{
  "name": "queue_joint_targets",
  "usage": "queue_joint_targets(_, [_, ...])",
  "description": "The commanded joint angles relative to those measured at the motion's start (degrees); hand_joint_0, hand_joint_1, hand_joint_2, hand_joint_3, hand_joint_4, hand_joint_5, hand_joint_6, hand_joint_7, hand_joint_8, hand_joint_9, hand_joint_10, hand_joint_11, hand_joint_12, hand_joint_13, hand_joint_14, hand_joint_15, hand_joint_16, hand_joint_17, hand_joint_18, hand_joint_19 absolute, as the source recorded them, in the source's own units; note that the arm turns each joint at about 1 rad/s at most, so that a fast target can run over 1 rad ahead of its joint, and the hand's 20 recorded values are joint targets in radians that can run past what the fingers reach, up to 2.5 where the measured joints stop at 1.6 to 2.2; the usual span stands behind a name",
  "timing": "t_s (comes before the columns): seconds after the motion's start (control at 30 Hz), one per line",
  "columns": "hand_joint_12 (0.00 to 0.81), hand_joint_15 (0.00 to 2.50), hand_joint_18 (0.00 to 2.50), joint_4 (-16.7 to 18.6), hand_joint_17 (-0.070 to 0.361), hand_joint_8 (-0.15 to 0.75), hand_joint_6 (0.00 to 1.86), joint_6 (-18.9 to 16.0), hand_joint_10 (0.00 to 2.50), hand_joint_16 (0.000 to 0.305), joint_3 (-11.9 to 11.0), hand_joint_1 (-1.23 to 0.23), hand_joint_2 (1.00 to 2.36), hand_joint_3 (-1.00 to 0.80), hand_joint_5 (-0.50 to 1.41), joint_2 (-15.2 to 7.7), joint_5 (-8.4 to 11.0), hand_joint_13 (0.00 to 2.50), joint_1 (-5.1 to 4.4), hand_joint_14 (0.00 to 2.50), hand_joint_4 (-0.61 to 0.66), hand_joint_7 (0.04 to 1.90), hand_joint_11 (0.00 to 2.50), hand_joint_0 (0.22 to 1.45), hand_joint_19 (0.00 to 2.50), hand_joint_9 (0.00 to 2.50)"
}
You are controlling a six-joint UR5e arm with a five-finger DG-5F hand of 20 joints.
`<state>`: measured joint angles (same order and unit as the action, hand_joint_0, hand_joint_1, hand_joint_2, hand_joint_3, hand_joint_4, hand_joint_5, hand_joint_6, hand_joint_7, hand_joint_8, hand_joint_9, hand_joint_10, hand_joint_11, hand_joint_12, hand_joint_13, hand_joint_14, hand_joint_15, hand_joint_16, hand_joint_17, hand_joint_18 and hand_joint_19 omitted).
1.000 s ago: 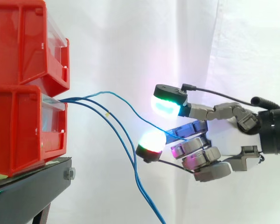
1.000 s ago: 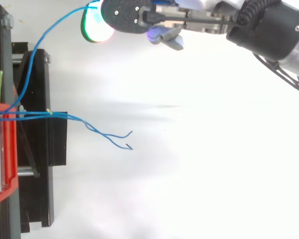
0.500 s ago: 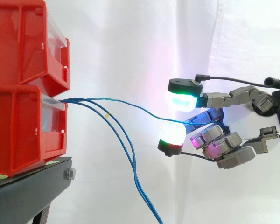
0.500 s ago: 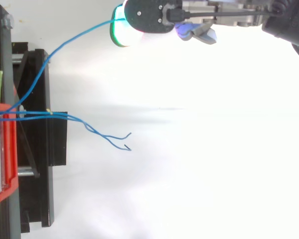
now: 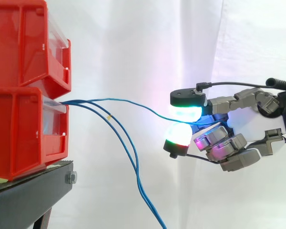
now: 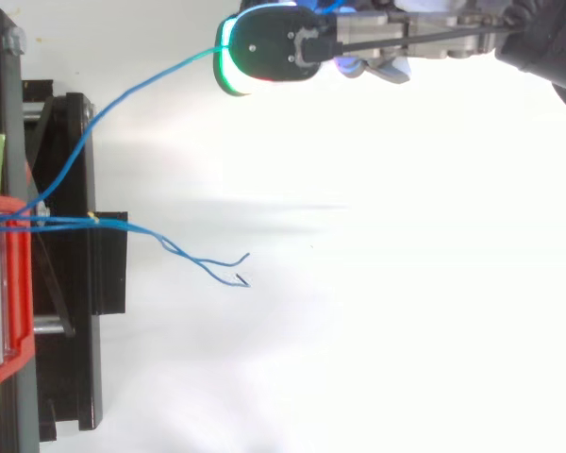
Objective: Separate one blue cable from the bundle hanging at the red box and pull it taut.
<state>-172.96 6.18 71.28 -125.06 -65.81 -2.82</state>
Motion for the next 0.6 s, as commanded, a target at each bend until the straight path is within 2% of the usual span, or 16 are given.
queue_joint_targets(0.0, [0.405,2.05,1.43,1.0,0.082,0.295,0.86,0.1,2.5,0.036,0.0,-0.66,1.02,-0.24,-0.25,0.0,0.06,0.84,-0.08,2.5,0.15,1.04,2.46,0.64,1.98,0.27])
queue_joint_targets(0.23, [0.405,2.08,1.45,2.1,0.081,0.27,0.86,0.2,2.5,0.036,0.0,-0.68,1.02,-0.24,-0.25,0.0,0.06,0.85,-0.25,2.5,0.12,1.0,2.5,0.66,2.03,0.26])
queue_joint_targets(0.57, [0.397,2.09,1.46,2.9,0.082,0.262,0.89,-1.9,2.5,0.036,0.0,-0.71,1.02,-0.07,-0.24,0.0,-0.02,0.84,-0.87,2.5,0.07,1.04,2.49,0.64,2.1,0.26])
